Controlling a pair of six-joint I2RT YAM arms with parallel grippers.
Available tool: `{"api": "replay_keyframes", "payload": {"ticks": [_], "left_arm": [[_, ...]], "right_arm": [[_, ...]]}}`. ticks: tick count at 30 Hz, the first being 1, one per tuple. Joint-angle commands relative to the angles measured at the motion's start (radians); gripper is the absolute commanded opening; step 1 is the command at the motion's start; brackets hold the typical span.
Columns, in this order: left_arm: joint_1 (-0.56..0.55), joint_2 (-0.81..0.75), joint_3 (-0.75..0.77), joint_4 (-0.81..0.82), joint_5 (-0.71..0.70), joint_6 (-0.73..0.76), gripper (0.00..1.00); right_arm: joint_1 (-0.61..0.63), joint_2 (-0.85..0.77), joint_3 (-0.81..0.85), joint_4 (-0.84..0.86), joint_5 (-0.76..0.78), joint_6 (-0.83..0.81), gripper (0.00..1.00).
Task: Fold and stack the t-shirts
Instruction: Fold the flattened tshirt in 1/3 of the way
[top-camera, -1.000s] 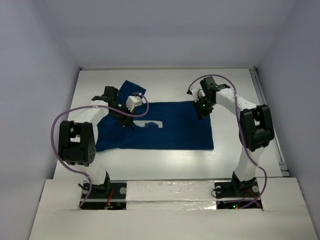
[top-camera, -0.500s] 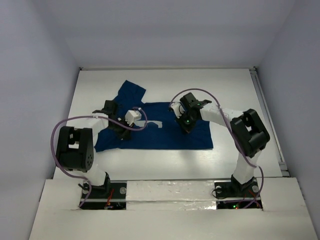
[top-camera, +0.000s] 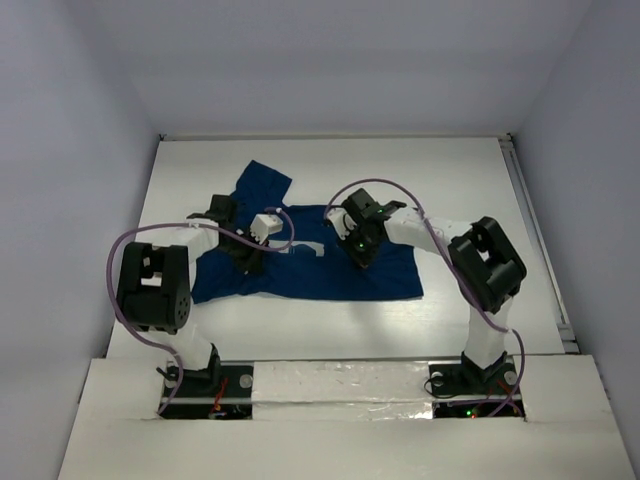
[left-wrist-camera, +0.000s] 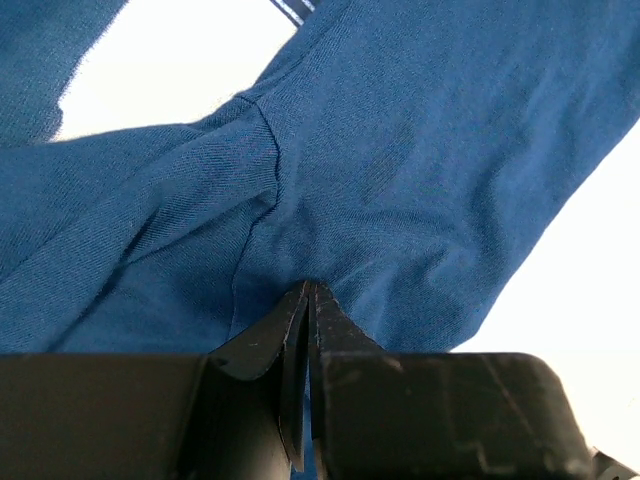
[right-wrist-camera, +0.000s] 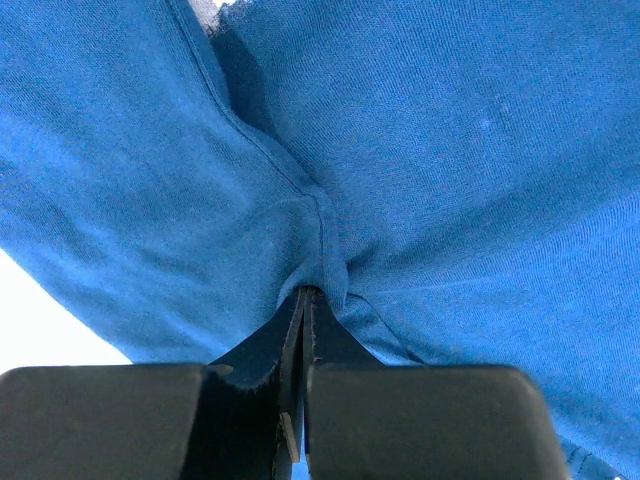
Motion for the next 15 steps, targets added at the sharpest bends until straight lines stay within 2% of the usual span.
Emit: {"api": "replay_keyframes", "payload": {"ticks": [1,5,7,12,15], "left_arm": [[0.001,0.104,-0.043,-0.029,-0.114,0.079,0.00],[0.001,0.118,-0.032,-0.129,-0.114,0.165,0.00],[0.001,0.116,-0.030,-0.187,-0.128,0.203,0.00],[0.010,0.135,-0.027,-0.373,-0.123,0.385,0.00],[0.010,0.165,-0.035,-0.439,-0.149,0.439,0.00]], "right_arm": [[0.024,0.060,0.018,-0.143,0.000,0.029,0.00],[0.024,0.109,0.055,-0.262,-0.061,0.002,0.00],[0.024,0.136,0.049,-0.266,-0.089,-0.026,0.00],[0.129,0.194,0.020,-0.292,-0.077,-0.083,0.00],[0.152,0.199,0.020,-0.299,-0.081,-0.095,0.00]]}}
